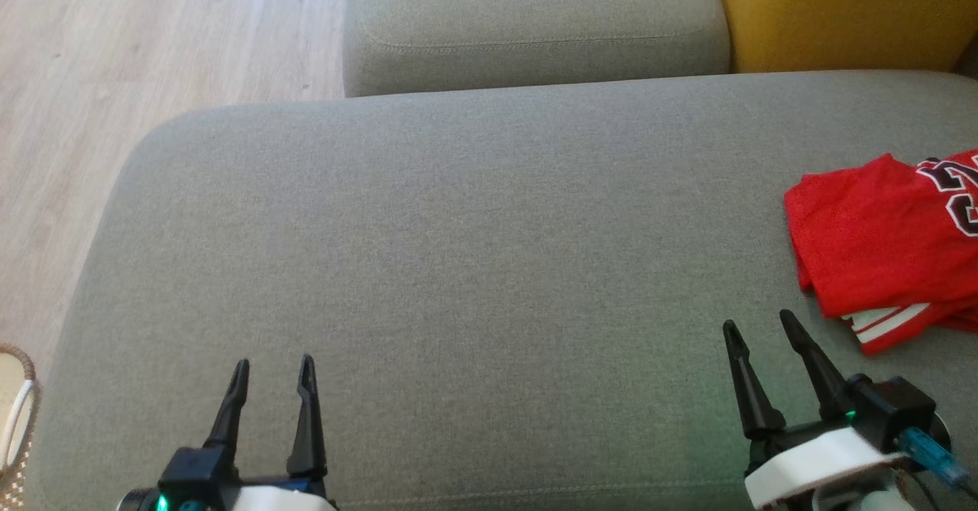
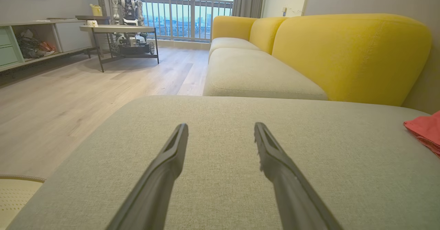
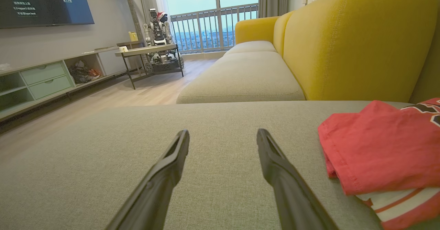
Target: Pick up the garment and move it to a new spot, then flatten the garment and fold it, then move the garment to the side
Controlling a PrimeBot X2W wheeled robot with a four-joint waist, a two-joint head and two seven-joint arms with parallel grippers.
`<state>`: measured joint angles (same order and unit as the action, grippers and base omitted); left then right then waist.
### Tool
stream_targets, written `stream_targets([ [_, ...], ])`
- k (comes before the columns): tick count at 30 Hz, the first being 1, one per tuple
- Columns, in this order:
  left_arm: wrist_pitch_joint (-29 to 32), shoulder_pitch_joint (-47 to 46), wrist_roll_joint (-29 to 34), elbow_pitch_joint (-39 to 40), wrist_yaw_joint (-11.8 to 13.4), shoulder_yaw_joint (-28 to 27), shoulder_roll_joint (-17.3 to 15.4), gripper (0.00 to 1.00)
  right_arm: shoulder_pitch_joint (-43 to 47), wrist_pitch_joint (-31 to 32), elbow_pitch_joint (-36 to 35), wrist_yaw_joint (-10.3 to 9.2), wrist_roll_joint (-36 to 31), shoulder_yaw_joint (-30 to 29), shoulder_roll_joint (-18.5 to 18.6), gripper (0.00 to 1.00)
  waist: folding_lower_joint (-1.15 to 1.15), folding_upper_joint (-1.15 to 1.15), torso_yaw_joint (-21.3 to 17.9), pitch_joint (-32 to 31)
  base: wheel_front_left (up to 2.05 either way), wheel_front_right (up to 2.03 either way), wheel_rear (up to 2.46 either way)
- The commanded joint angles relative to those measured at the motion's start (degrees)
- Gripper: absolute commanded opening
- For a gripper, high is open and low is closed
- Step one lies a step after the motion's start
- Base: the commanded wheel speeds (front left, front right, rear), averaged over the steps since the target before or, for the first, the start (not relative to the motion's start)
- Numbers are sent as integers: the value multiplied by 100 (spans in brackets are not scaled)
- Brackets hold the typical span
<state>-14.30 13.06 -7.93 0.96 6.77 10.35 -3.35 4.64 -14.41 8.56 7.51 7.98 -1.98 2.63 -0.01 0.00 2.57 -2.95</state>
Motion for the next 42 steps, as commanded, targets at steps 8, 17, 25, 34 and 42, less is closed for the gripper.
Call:
stream_targets([
  [8,-70,-180,-63,129,-140,-163,46,100,-112,-59,-215,-2,70,138,25,100,1,0,23,-21,0,0,0],
  [17,67,30,-412,-346,-156,-18,-18,0,30,94,311,0,365,16,-16,0,1,0,9,-7,0,0,0],
  [25,166,-110,-990,-445,-249,-82,-52,0,-42,226,326,0,903,-14,-12,0,1,0,-8,14,0,0,0],
  [34,280,-266,-1632,-556,-352,-157,-82,0,-126,375,345,0,1508,-49,-7,0,1,0,-28,38,0,0,0],
  [42,385,-399,-2198,-643,-438,-230,-104,0,-201,507,361,0,2046,-80,-4,0,1,0,-46,59,0,0,0],
])
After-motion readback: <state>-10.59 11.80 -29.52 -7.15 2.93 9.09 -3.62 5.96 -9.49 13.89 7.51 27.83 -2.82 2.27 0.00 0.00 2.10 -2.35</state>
